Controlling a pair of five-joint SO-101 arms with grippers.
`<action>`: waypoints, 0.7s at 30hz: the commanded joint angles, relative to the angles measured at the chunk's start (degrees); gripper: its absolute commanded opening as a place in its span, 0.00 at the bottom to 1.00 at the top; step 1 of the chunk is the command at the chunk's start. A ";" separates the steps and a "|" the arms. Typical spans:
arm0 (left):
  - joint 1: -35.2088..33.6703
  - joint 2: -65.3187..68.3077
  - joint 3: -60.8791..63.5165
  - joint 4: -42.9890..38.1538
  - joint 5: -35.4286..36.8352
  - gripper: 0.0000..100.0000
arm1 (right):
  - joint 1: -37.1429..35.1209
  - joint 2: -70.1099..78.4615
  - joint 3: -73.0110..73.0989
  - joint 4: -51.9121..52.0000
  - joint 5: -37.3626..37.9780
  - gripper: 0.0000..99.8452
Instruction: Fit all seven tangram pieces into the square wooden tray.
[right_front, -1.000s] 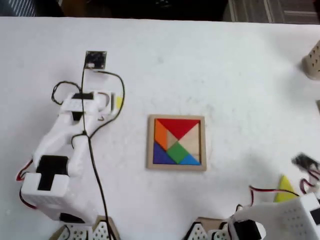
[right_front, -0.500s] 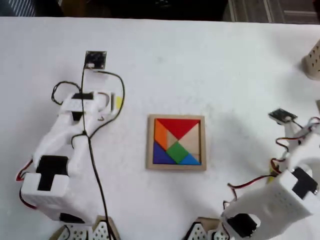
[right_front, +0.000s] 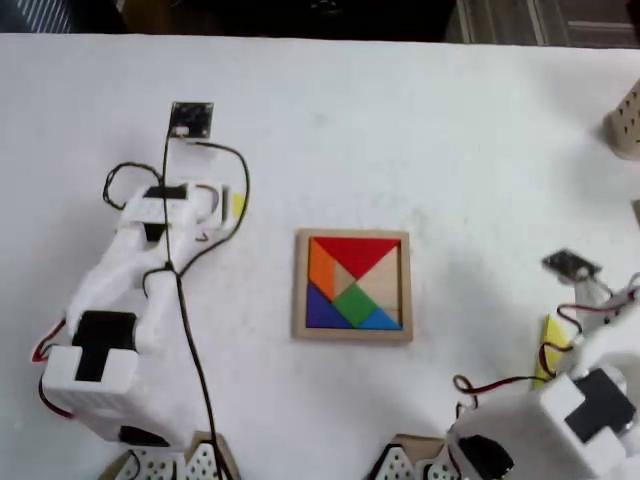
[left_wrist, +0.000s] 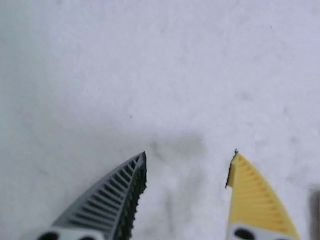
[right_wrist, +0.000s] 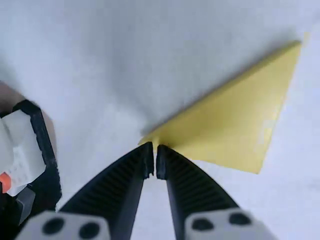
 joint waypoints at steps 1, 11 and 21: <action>-0.92 -0.31 -2.46 0.35 0.44 0.28 | 3.12 -3.65 6.15 -8.04 1.14 0.02; -0.92 -0.31 -2.46 0.44 0.44 0.28 | 5.58 -4.26 11.60 -18.24 -5.80 0.02; -0.92 -0.31 -2.46 0.35 0.44 0.28 | 2.86 -4.00 11.52 -20.09 -10.29 0.02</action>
